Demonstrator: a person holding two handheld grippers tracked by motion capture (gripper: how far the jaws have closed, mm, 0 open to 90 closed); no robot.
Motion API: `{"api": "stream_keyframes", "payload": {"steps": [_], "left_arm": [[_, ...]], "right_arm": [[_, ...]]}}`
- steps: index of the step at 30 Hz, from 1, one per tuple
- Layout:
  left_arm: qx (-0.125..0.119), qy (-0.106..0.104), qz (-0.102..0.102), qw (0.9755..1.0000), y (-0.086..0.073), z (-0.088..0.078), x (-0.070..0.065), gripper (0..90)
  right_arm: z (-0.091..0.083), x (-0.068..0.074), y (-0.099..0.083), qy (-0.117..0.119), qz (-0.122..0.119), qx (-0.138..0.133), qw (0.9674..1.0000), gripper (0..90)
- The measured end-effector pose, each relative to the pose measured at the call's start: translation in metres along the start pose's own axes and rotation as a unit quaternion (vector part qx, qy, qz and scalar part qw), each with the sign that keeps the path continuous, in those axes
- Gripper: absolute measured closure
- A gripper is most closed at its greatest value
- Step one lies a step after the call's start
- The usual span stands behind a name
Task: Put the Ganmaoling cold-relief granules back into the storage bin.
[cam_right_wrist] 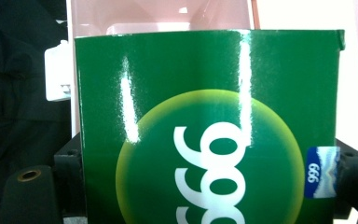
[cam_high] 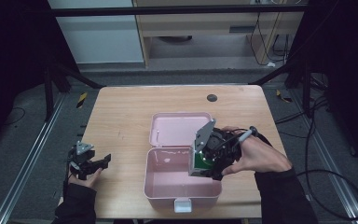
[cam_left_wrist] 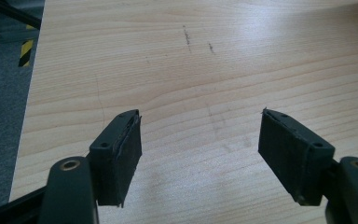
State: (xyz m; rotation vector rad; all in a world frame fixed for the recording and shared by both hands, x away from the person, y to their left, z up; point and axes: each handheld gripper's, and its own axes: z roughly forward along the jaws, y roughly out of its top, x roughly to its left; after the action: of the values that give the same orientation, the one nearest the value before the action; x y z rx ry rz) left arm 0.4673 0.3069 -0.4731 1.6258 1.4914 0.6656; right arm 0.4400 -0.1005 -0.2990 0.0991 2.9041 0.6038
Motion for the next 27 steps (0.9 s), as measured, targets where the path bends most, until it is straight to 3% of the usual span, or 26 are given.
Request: {"api": "stream_keyframes", "payload": {"steps": [18, 24, 27], "left_arm": [[-0.001, 0.0, 0.0, 1.0, 0.0, -0.001, 0.0, 29.2], [-0.002, -0.001, 0.0, 1.0, 0.0, -0.001, 0.0, 29.2], [-0.002, 0.0, 0.0, 1.0, 0.001, -0.001, 0.0, 29.2]], "right_arm": [[0.029, 0.001, 0.002, 0.011, -0.018, 0.017, 0.9996, 16.1], [0.039, 0.001, 0.003, 0.015, -0.024, 0.035, 0.999, 16.1], [0.041, 0.0, -0.001, 0.023, -0.013, 0.023, 0.9994, 16.2]]}}
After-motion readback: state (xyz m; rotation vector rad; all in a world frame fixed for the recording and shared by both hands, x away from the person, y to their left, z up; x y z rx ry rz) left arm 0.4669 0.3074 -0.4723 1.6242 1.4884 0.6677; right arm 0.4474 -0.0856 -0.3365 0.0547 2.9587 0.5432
